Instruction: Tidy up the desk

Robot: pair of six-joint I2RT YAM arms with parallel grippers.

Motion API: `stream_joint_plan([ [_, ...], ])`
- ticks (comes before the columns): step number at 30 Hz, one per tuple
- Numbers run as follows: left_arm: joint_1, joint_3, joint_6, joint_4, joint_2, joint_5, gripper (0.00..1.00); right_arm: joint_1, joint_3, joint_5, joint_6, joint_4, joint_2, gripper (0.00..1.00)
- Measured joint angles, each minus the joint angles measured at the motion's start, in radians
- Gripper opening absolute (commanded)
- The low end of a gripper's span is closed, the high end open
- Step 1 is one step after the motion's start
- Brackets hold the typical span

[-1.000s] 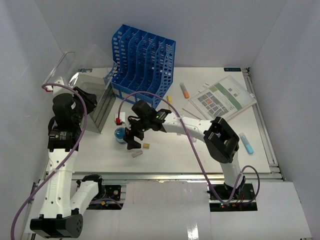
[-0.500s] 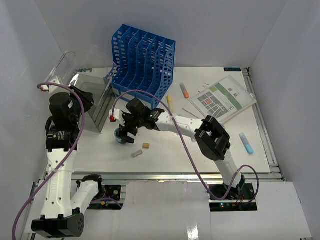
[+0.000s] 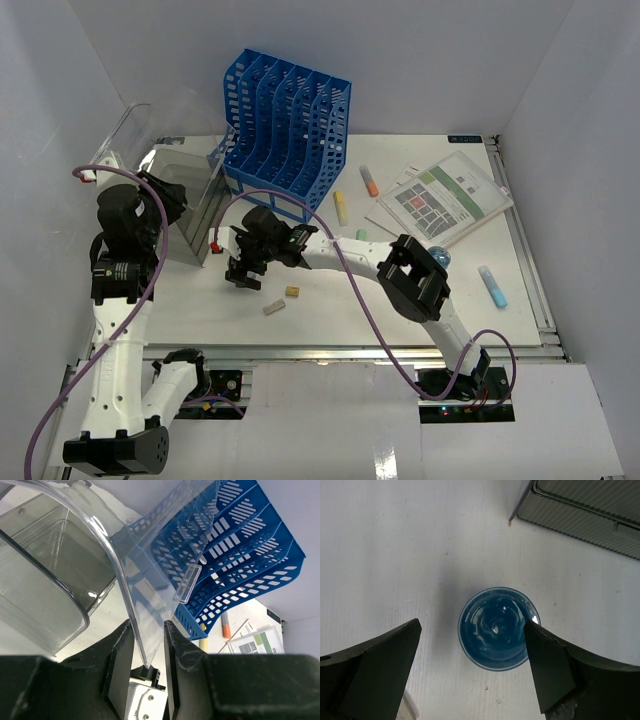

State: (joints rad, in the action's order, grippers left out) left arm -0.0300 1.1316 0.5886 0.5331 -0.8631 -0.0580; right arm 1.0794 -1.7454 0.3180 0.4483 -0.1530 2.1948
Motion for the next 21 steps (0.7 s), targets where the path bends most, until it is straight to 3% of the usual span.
stream_joint_plan([
  [21,-0.001,0.012,0.014,-0.001,0.000,0.029,0.32,-0.010,-0.046,-0.002,0.120,0.007,0.042,0.90],
])
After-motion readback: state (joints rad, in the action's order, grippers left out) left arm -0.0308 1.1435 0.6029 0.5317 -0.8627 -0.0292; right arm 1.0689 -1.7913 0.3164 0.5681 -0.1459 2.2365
